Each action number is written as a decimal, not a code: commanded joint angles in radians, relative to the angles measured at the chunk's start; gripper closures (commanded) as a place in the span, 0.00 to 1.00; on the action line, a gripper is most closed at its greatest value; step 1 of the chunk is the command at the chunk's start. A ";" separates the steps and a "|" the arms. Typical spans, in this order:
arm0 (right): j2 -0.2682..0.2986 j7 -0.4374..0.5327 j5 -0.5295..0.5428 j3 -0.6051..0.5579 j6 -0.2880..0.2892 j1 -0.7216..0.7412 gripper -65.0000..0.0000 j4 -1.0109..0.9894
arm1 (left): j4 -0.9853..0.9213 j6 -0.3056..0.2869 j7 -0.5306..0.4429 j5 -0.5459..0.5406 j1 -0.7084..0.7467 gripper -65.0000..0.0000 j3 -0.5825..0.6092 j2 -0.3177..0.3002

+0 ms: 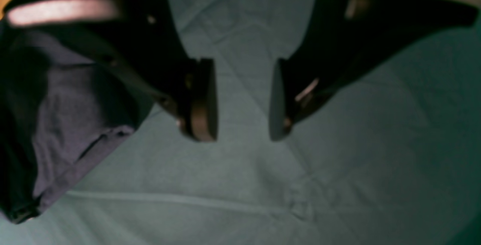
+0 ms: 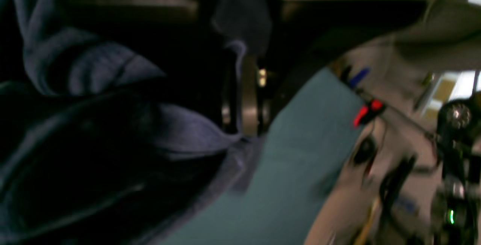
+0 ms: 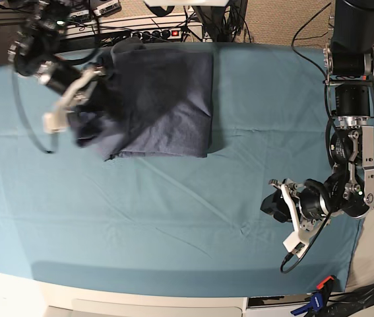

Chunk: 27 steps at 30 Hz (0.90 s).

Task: Fold the T-shirt properly
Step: 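Grasp the bundle's edge near the 'E' print with the right gripper, then lift the grasped edge and flip it over the bundle with the right gripper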

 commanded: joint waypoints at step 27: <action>-0.102 0.220 -0.644 -0.535 0.001 0.098 1.00 0.018 | 0.016 -0.003 -0.019 -0.023 -0.032 0.62 -0.005 -0.008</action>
